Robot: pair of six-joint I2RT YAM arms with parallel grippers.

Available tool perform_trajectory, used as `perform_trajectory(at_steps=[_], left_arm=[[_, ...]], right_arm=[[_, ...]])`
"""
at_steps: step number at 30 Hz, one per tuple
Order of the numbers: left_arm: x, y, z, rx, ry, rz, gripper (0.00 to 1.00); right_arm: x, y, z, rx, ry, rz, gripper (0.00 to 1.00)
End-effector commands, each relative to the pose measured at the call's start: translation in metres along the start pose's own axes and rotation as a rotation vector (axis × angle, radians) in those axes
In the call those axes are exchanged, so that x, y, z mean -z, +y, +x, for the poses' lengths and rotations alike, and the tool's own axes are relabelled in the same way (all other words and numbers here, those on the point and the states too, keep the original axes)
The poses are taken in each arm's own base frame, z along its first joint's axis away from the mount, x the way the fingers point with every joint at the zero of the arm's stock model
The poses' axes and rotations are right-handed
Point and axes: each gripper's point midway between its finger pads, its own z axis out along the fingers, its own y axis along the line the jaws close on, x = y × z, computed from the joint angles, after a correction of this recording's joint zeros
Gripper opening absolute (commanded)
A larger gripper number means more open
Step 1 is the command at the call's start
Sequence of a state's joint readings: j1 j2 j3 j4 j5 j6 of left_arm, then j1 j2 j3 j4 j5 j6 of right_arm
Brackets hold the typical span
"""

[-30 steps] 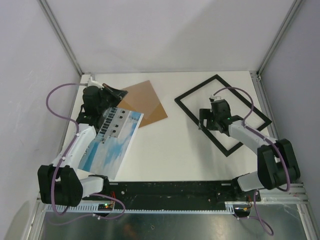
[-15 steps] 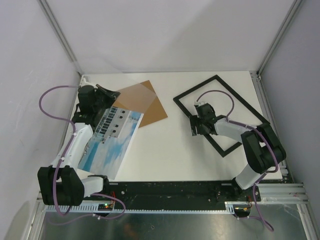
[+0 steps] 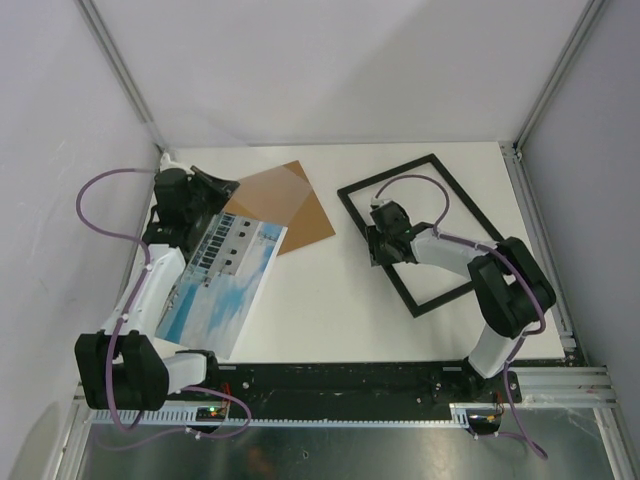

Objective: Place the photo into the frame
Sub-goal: Pick up the frame body from the center of the board, then turn over the frame body.

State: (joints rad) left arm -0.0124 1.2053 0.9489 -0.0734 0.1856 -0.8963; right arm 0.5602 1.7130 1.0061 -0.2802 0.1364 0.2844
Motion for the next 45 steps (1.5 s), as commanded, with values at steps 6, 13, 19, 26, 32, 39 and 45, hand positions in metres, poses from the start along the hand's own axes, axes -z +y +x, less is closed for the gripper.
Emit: perform_trajectory(at_steps=[6,13,19,26,32,39,45], left_arm=[[0.006,-0.033,-0.032,-0.064,-0.080,0.079,0.00],[0.003,-0.033,-0.033,-0.069,-0.079,0.075,0.00],[0.002,-0.038,-0.034,-0.081,-0.067,0.086,0.00],[0.008,-0.035,-0.038,-0.119,-0.082,0.056,0.00],[0.018,-0.027,-0.045,-0.162,-0.125,0.006,0.00],[0.023,-0.030,-0.050,-0.185,-0.145,0.005,0.00],[0.027,-0.035,-0.051,-0.195,-0.144,0.021,0.00]], right_arm=[[-0.008,0.007,0.019,0.069,0.084,0.065,0.56],[-0.003,0.015,0.026,0.079,0.114,0.028,0.28],[0.025,0.025,-0.010,0.009,0.054,-0.035,0.02],[0.092,0.050,-0.083,-0.062,-0.080,-0.167,0.00],[0.162,0.076,-0.140,-0.172,-0.195,-0.343,0.00],[0.259,0.112,-0.200,-0.322,-0.330,-0.654,0.00],[0.326,0.127,-0.233,-0.508,-0.402,-0.947,0.00]])
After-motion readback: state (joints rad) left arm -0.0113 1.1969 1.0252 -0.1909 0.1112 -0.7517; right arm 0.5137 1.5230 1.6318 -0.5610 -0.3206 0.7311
